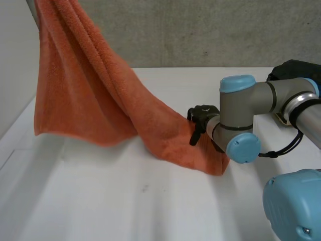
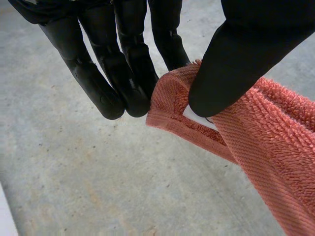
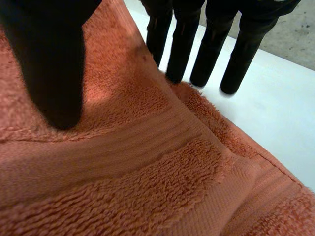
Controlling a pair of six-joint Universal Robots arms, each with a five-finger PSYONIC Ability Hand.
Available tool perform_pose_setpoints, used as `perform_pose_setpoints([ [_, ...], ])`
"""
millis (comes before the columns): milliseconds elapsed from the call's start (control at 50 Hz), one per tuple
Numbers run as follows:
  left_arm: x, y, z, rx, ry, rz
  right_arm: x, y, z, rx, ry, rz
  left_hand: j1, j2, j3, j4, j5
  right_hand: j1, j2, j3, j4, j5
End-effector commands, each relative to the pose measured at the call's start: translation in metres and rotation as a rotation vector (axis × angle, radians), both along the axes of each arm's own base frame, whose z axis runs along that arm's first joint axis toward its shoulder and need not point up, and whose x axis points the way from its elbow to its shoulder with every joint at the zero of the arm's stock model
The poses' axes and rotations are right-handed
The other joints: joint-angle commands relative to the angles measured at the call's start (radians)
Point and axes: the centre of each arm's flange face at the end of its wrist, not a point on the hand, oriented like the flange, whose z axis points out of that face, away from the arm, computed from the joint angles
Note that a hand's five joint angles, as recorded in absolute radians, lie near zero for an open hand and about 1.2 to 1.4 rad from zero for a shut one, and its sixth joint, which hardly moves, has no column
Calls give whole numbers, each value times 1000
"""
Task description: Fold the laundry.
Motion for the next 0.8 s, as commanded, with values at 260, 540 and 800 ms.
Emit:
perform_pose_setpoints([
  [260,19,-43,-42,136,-35,87,-39,0,78,-131,80,4,261,198,205,199,242,806,818,821,823,813],
  [540,11,-82,-196,603,-484,140,-107,57,106,-28,598,299,261,198,205,199,242,806,818,821,823,813],
  [800,-25,-123,-240,676,-657,190,-77,18,75,-177,629,290,261,198,205,199,242,806,818,821,823,813],
])
